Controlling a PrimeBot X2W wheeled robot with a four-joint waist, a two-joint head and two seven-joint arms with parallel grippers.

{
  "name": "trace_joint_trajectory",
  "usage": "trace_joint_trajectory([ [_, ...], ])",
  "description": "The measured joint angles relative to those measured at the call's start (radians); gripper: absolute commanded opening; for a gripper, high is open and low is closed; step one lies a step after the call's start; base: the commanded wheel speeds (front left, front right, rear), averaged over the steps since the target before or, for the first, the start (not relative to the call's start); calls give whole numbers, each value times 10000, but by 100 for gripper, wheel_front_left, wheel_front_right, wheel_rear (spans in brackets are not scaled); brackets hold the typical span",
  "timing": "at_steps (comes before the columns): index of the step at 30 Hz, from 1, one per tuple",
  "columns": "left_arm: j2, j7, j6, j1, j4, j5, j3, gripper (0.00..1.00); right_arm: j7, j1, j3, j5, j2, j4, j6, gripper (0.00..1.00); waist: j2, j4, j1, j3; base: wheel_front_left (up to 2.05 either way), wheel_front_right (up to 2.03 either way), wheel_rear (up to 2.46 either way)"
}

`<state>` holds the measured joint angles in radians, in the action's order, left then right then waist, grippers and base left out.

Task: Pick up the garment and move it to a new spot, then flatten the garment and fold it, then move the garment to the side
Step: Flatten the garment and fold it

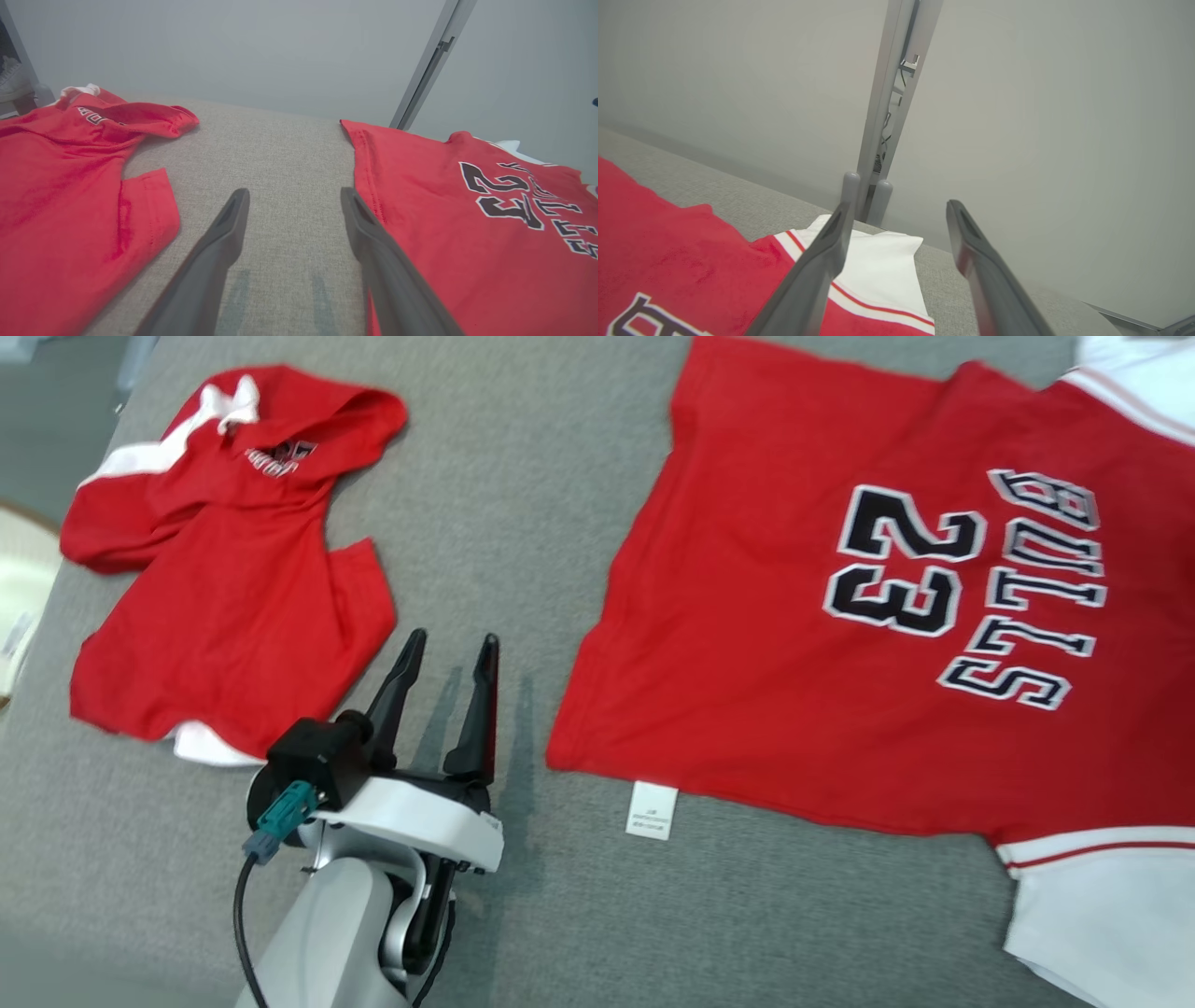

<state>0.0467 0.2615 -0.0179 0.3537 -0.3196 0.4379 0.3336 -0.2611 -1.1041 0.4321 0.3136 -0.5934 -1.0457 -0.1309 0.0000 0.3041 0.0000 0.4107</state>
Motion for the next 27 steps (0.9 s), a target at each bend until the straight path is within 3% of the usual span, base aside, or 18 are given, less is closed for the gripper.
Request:
trace_joint_trajectory([
  [7,8,0,128,-671,-222,-276,-763,100,-35,3179,-1659,949,644,2723,0,100,0,-1041,0,-1212,0,0,0],
  [8,8,0,140,-848,-268,-341,-899,100,-33,4139,-2309,1218,1012,3522,0,100,0,-1327,-1,-1540,0,0,0],
  [15,17,0,148,-1360,-924,-420,-1039,100,-33,7374,-3574,1333,2272,5812,2,100,0,-2233,0,-2372,0,0,0],
  [21,13,-2,84,-1434,-1937,-472,-991,100,-33,9042,-3829,1271,3221,6558,2,100,0,-2736,0,-2639,0,0,0],
  [27,38,-412,130,-1371,-2978,-487,-709,100,-33,9526,-3868,1083,3452,6602,2,100,1,-2895,0,-2700,0,0,0],
])
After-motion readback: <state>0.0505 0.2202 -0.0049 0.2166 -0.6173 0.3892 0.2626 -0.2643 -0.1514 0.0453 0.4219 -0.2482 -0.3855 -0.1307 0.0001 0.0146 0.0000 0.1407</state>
